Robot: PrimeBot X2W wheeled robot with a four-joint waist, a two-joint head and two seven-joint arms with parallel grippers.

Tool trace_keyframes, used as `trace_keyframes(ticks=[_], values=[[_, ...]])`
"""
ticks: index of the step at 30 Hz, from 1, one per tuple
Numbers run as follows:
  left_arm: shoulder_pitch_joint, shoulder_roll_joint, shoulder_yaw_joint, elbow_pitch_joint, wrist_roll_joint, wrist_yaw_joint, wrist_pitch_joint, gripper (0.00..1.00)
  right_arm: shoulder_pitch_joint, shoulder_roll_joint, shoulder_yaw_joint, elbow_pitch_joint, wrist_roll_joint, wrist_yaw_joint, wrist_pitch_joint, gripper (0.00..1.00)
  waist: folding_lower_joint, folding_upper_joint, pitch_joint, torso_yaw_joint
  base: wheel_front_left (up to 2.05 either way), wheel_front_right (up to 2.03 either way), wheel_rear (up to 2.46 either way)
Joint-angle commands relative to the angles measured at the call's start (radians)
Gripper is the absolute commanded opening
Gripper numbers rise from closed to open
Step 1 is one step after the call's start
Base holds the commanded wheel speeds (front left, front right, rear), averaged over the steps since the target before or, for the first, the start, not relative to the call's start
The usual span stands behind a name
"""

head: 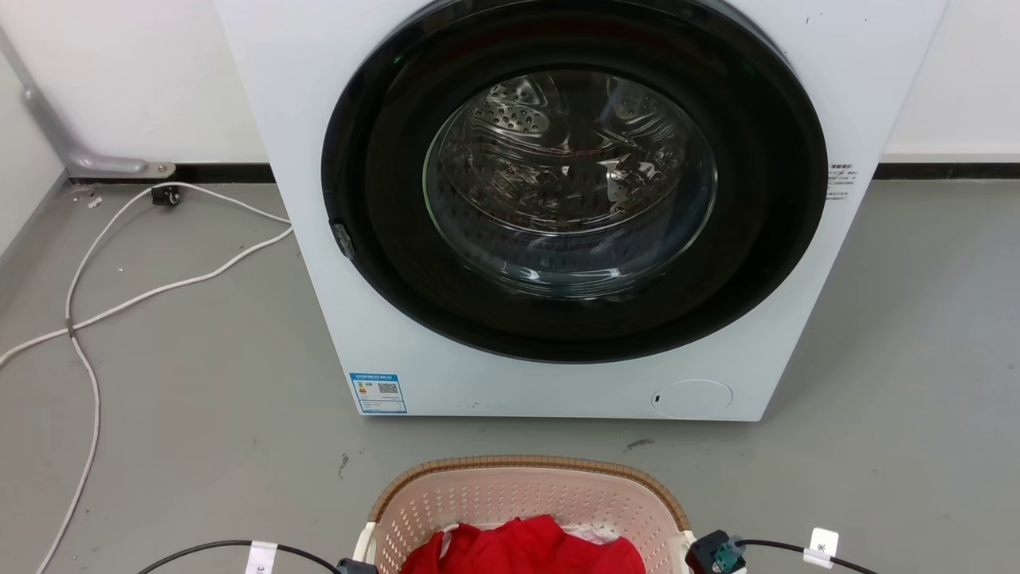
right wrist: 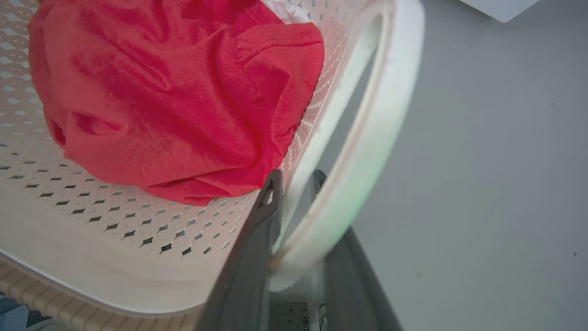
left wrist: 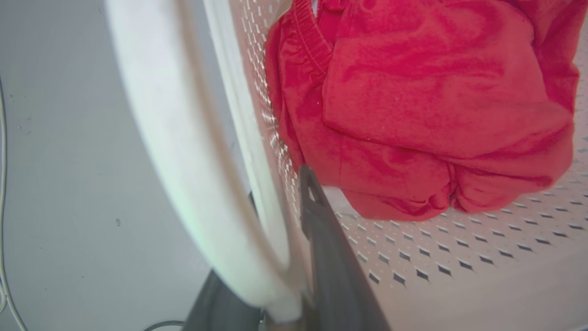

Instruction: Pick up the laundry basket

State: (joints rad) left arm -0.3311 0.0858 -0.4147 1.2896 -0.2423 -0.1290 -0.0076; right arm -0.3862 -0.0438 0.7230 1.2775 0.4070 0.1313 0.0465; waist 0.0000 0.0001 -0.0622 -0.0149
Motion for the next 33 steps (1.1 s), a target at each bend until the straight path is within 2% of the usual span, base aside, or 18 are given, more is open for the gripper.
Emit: trace_keyframes(ticks=[1,33], values=[[0.011,0.018,-0.003,-0.002,-0.003,-0.001,-0.008,0.0,0.013,-0.018,0.008,0.007,0.007,-0.001,0.005,0.0,0.0,-0.0001,-0.001,0.0,0.0,0.0,0.0],[0.018,0.021,-0.041,-0.002,-0.042,0.001,-0.008,0.0,0.001,-0.029,0.08,0.013,0.076,-0.001,-0.002,0.0,0.0,-0.0001,-0.01,0.001,0.0,0.0,0.0]])
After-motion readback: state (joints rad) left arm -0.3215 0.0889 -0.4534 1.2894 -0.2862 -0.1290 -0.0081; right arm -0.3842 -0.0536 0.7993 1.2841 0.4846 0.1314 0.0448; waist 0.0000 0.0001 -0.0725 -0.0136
